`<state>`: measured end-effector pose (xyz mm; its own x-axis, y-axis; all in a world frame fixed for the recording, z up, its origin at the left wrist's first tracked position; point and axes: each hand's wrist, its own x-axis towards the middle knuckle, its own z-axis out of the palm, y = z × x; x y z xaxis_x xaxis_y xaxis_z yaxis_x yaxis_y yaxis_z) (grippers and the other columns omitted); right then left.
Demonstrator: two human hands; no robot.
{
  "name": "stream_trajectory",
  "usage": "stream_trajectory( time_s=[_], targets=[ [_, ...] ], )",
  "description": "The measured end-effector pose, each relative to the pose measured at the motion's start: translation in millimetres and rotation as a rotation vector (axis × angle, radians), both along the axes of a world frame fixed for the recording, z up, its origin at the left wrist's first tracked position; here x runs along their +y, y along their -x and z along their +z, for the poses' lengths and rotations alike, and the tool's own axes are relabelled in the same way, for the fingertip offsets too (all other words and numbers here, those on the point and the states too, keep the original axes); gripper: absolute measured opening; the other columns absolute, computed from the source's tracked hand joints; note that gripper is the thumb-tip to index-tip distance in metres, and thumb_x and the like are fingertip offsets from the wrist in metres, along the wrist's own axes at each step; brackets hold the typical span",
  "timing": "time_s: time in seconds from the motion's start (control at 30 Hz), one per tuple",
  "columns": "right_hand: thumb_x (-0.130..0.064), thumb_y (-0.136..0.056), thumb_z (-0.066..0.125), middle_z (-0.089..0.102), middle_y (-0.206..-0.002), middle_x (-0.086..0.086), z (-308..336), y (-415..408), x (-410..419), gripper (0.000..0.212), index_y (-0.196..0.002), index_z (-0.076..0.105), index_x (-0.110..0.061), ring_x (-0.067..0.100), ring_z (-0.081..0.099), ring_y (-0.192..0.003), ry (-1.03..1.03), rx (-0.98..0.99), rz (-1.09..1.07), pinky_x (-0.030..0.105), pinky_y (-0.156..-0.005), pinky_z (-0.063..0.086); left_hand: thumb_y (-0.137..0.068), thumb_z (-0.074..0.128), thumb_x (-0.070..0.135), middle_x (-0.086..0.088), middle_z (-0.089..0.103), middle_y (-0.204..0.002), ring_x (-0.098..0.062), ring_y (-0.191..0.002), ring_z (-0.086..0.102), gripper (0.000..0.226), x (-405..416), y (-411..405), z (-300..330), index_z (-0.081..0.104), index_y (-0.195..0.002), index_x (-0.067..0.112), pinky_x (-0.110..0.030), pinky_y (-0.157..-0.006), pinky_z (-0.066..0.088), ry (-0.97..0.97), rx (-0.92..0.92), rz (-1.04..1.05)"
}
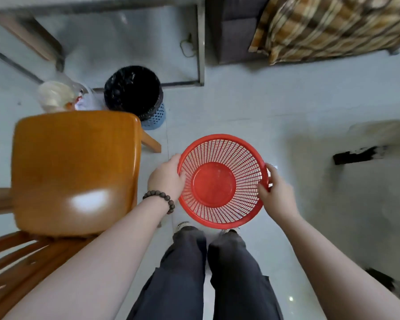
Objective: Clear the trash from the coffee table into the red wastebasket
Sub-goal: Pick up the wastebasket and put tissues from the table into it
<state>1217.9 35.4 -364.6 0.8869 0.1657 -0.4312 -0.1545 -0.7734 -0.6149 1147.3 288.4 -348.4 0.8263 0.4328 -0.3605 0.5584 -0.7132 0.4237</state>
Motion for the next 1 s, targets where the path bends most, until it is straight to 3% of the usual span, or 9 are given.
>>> stream_trajectory(
  time_s=[0.1,0.2,0.37,0.5,0.63,0.8,1.0],
  targets=[
    [-0.013,-0.085,0.053,0.06,-0.092,-0.006,86,-1,-14,0.048,-0.13,0.045,-0.027,0.018,0.059,-0.077,-0.033,-0.049,-0.081,0.031,-0.07,0.047,-0.093,0.051,0.027,0.001,0.071,-0.095,-0.017,-0.075,0.065,0.031,-6,-12,85,0.054,-0.124,0.024,-0.03,-0.059,0.054,0.033,-0.076,-0.057],
    [-0.013,-0.084,0.054,0.063,-0.093,-0.003,158,-3,-29,0.049,-0.131,0.047,-0.027,0.017,0.062,-0.076,-0.05,-0.067,-0.143,0.033,-0.073,0.052,-0.094,0.05,0.027,0.002,0.071,-0.095,-0.013,-0.073,0.063,0.032,-15,-23,155,0.055,-0.125,0.023,-0.028,-0.059,0.054,0.07,-0.147,-0.129],
    [-0.012,-0.083,0.057,0.065,-0.095,-0.007,239,-1,-54,0.052,-0.128,0.048,-0.035,0.004,0.062,-0.074,-0.082,-0.148,-0.235,0.028,-0.068,0.051,-0.092,0.052,0.027,0.007,0.067,-0.082,-0.009,-0.063,0.057,0.037,-32,-43,225,0.054,-0.129,0.031,-0.02,-0.05,0.044,0.064,-0.241,-0.21],
    [-0.012,-0.082,0.055,0.062,-0.088,-0.016,269,6,-75,0.052,-0.127,0.049,-0.037,-0.003,0.06,-0.074,-0.089,-0.205,-0.342,0.022,-0.067,0.047,-0.091,0.052,0.026,0.008,0.069,-0.082,-0.009,-0.064,0.06,0.033,-54,-60,245,0.057,-0.123,0.031,-0.021,-0.052,0.046,0.108,-0.304,-0.287],
    [-0.011,-0.081,0.053,0.061,-0.082,-0.024,280,14,-102,0.053,-0.123,0.049,-0.043,-0.007,0.059,-0.073,-0.105,-0.226,-0.477,0.017,-0.065,0.046,-0.091,0.055,0.027,0.015,0.062,-0.077,0.0,-0.06,0.054,0.029,-82,-87,255,0.06,-0.119,0.031,-0.01,-0.048,0.033,0.127,-0.353,-0.411],
    [-0.013,-0.081,0.052,0.059,-0.082,-0.028,282,11,-138,0.054,-0.124,0.048,-0.045,-0.014,0.056,-0.076,-0.098,-0.248,-0.603,0.012,-0.062,0.04,-0.092,0.055,0.036,0.014,0.068,-0.084,-0.001,-0.065,0.062,0.03,-124,-128,253,0.056,-0.121,0.032,-0.017,-0.051,0.051,0.167,-0.322,-0.517],
    [-0.014,-0.083,0.053,0.064,-0.09,-0.01,271,-32,-203,0.051,-0.128,0.047,-0.038,-0.004,0.057,-0.072,-0.056,-0.247,-0.673,0.019,-0.066,0.041,-0.091,0.055,0.033,0.015,0.066,-0.081,-0.003,-0.068,0.063,0.029,-195,-202,254,0.058,-0.12,0.032,-0.029,-0.058,0.058,0.195,-0.325,-0.63]
  ],
)
